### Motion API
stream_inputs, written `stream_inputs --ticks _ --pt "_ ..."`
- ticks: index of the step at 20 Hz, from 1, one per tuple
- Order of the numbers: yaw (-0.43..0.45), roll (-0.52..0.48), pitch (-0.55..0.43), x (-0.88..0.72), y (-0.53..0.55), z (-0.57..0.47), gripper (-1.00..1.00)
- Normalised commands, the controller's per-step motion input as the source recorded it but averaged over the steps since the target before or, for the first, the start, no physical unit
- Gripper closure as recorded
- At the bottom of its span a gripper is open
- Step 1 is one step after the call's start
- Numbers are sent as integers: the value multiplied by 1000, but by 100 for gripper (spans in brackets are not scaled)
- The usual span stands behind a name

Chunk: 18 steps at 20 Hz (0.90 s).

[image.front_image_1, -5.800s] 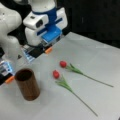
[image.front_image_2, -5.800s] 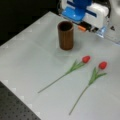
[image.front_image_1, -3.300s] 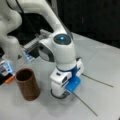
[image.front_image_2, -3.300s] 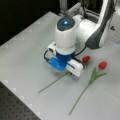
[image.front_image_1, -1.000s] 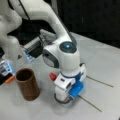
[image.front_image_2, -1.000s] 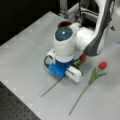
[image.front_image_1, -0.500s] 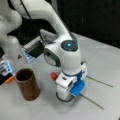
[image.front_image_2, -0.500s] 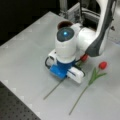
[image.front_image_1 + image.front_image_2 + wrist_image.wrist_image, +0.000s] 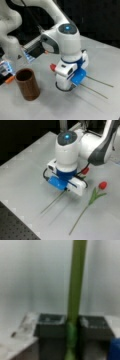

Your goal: Flower insertion into a vase

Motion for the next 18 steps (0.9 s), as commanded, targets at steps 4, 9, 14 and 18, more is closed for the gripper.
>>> stream_inputs --ticks 4,9,14,18 --pt "-82 30 -88 -231 -84 453 100" --pt "-36 53 -8 -352 -35 456 100" --pt "-41 71 15 -335 -4 450 100" --pt "-21 76 57 -337 -68 397 100"
